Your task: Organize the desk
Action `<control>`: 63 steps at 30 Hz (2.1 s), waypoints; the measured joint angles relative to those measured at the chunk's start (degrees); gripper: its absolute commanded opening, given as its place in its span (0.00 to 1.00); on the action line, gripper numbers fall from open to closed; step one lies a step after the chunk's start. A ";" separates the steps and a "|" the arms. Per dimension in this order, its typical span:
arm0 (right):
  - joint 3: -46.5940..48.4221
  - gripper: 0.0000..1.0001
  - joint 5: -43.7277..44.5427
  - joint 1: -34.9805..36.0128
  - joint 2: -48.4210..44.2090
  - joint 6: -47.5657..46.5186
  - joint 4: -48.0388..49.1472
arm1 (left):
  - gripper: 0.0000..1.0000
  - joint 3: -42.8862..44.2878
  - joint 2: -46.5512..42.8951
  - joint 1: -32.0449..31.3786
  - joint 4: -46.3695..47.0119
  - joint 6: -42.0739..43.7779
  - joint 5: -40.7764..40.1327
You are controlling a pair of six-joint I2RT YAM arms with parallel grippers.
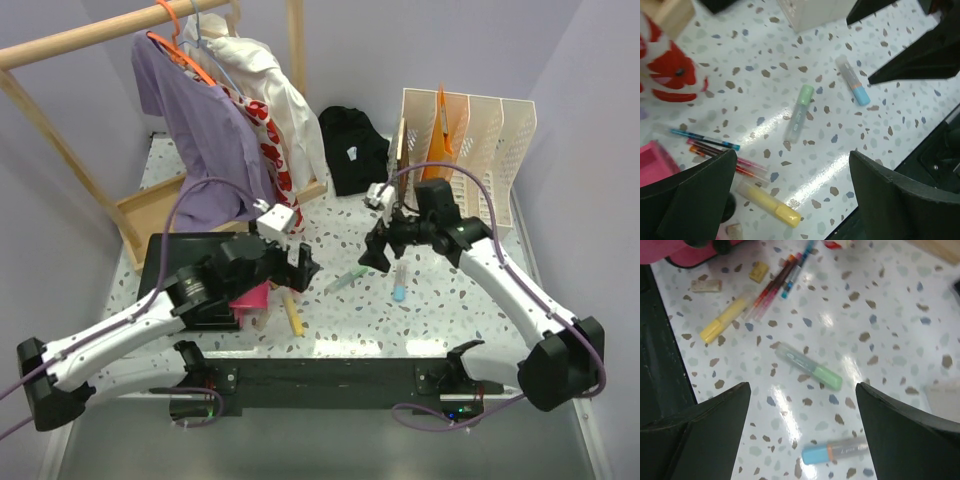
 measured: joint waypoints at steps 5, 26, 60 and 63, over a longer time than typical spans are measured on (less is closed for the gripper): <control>-4.20 0.98 0.42 -10.82 -6.47 4.94 1.68 | 0.93 3.56 12.28 -0.13 1.31 2.03 7.76; -5.18 0.98 0.11 -21.81 -9.60 10.16 4.81 | 0.61 32.94 61.31 -5.25 -9.22 13.57 3.82; -6.16 0.98 -0.15 -22.56 -7.72 10.45 5.57 | 0.00 11.23 24.06 -3.63 -2.86 12.04 5.97; -6.19 0.98 -0.24 -22.56 -7.43 10.45 5.55 | 0.00 9.33 12.61 -3.50 -2.03 10.14 4.46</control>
